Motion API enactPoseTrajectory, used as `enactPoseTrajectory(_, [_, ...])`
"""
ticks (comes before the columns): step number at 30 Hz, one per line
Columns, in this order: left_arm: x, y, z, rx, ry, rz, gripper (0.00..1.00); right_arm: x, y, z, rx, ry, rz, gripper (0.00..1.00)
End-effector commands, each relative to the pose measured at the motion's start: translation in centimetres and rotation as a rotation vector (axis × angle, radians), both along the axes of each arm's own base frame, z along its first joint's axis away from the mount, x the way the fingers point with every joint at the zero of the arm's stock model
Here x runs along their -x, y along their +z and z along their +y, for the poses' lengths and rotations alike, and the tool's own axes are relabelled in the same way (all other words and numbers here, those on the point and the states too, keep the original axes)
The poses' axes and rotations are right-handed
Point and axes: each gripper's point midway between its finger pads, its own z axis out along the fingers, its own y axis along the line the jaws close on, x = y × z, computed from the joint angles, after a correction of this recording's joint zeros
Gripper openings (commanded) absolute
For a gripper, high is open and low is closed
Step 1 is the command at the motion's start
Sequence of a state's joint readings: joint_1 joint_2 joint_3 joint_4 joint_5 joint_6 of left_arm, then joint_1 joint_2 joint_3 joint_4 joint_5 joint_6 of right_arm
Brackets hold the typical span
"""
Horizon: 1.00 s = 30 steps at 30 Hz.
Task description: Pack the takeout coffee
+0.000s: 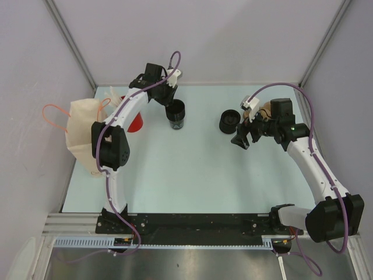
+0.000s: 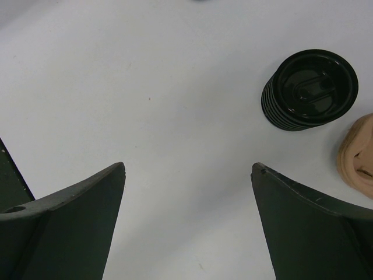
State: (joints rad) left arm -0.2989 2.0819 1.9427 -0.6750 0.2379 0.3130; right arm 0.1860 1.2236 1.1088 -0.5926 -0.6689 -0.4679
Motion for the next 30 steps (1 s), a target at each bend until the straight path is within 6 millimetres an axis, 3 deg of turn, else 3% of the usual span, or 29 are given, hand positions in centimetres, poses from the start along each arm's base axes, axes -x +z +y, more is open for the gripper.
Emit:
enactPoseTrajectory(1, [-0.31, 1.29, 0.23, 0.01, 0.021, -0.032, 0.32, 0.07, 1.19, 0.1, -0.015, 0.014, -0.052, 0.94])
enactPoseTrajectory(20, [-0.4, 1.69, 0.53, 0.018, 0.026, -0.04, 0.38, 0.1, 1.08, 0.08, -0.017, 0.016, -0.046, 0.94])
enactPoseTrajectory(30, [-0.42, 1.77, 0.61, 0.018, 0.026, -0.042, 0.27, 0.1, 1.05, -0.01, -0.016, 0.016, -0.045, 0.94])
